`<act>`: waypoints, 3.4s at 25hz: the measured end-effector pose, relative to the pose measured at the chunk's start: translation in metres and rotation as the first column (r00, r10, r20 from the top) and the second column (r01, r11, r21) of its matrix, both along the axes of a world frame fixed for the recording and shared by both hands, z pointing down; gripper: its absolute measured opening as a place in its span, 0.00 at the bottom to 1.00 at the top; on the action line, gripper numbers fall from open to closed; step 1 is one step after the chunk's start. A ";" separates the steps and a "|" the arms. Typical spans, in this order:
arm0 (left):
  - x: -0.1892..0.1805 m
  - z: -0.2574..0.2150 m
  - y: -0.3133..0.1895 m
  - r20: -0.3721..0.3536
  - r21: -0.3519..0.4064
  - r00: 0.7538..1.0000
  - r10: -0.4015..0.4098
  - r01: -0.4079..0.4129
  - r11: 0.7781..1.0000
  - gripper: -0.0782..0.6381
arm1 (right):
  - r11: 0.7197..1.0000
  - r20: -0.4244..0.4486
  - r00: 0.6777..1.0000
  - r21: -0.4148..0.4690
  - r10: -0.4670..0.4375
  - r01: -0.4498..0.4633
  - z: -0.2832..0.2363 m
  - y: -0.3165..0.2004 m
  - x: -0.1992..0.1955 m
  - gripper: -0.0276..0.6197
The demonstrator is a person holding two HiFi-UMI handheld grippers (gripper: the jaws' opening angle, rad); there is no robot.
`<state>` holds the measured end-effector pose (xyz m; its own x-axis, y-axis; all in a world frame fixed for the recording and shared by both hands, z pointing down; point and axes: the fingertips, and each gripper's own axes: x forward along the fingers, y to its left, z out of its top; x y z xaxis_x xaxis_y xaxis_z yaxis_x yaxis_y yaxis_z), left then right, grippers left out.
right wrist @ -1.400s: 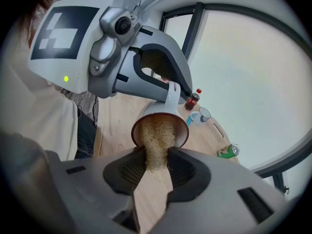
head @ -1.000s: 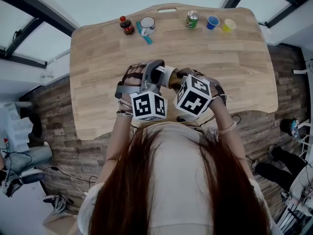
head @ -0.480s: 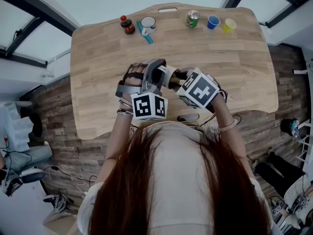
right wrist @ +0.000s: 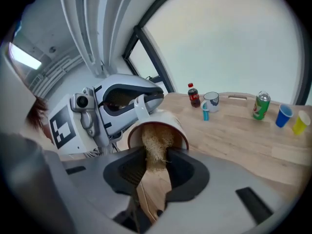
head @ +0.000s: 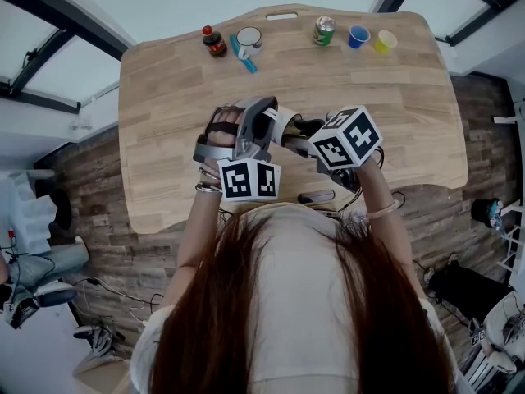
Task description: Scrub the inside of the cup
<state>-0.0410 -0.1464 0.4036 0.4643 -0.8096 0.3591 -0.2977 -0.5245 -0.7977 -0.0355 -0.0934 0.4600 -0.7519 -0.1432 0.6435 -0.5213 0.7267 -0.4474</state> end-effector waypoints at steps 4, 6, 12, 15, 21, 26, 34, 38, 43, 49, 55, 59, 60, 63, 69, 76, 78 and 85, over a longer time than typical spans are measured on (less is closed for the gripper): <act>0.000 -0.005 -0.002 -0.008 0.021 1.000 -0.003 0.003 1.000 0.14 | 0.996 0.100 0.993 -0.071 0.054 -0.047 -0.004 -0.003 0.000 0.24; -0.001 -0.006 -0.003 -0.012 0.032 1.000 -0.002 0.002 0.999 0.14 | 0.993 0.143 0.987 -0.101 0.079 -0.065 -0.006 -0.003 0.000 0.24; -0.003 -0.011 -0.002 -0.029 0.067 1.000 -0.003 0.005 0.998 0.14 | 0.976 0.257 0.954 -0.190 0.154 -0.107 -0.012 -0.004 -0.002 0.23; -0.003 -0.014 -0.002 -0.034 0.080 0.999 -0.003 0.005 0.997 0.14 | 0.965 0.308 0.932 -0.233 0.189 -0.119 -0.015 -0.005 -0.001 0.23; -0.003 -0.018 -0.003 -0.040 0.092 0.999 0.003 0.001 0.996 0.14 | 0.940 0.389 0.885 -0.316 0.255 -0.131 -0.021 -0.006 -0.002 0.23; -0.004 -0.018 -0.003 -0.043 0.095 0.999 0.004 0.000 0.995 0.14 | 0.905 0.450 0.832 -0.404 0.324 -0.134 -0.024 -0.007 -0.003 0.23; -0.005 -0.024 -0.004 -0.056 0.114 0.998 -0.003 0.009 0.993 0.14 | 0.868 0.535 0.748 -0.483 0.394 -0.111 -0.034 -0.012 -0.001 0.23; -0.005 -0.027 -0.005 -0.064 0.132 0.998 -0.006 0.014 0.991 0.14 | 0.833 0.574 0.685 -0.546 0.449 -0.089 -0.037 -0.014 0.000 0.23; -0.006 -0.030 -0.004 -0.067 0.147 0.998 -0.006 0.016 0.989 0.14 | 0.778 0.613 0.591 -0.627 0.525 -0.041 -0.041 -0.015 0.000 0.23; -0.008 -0.034 -0.003 -0.068 0.163 0.998 -0.006 0.017 0.986 0.14 | 0.725 0.637 0.495 -0.689 0.591 0.022 -0.046 -0.016 0.000 0.23; -0.008 -0.038 -0.003 -0.080 0.191 0.997 -0.008 0.023 0.981 0.14 | 0.707 0.649 0.452 -0.705 0.612 0.055 -0.051 -0.017 0.002 0.23; -0.008 -0.036 -0.003 -0.086 0.165 0.996 0.000 0.014 0.986 0.14 | 0.750 0.650 0.508 -0.662 0.565 0.013 -0.051 -0.016 0.000 0.23; -0.008 -0.035 -0.004 -0.089 0.161 0.996 0.002 0.013 0.987 0.14 | 0.768 0.650 0.531 -0.640 0.544 -0.004 -0.051 -0.016 0.000 0.23; -0.008 -0.036 -0.005 -0.095 0.155 0.995 0.002 0.013 0.988 0.14 | 0.832 0.645 0.604 -0.552 0.468 -0.056 -0.053 -0.016 -0.001 0.23; -0.006 -0.035 -0.003 -0.098 0.136 0.995 0.012 0.001 0.991 0.14 | 0.922 0.614 0.716 -0.372 0.333 -0.109 -0.056 -0.011 -0.003 0.22; -0.005 -0.036 -0.001 -0.103 0.116 0.994 0.023 -0.011 0.993 0.14 | 0.971 0.507 0.835 -0.202 0.213 -0.125 -0.051 -0.005 -0.001 0.22; -0.005 -0.034 -0.001 -0.096 0.110 0.995 0.025 -0.015 0.994 0.14 | 0.984 0.461 0.872 -0.136 0.166 -0.115 -0.050 -0.003 -0.002 0.22; -0.005 -0.033 -0.001 -0.084 0.086 0.996 0.032 -0.025 0.996 0.14 | 0.997 0.319 0.947 0.059 0.034 -0.056 -0.050 0.000 -0.005 0.22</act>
<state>-0.0459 -0.1471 0.3706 0.5135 -0.8215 0.2480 -0.3523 -0.4654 -0.8120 -0.0406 -0.0930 0.4096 -0.9074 -0.2159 0.3606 -0.3931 0.7396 -0.5462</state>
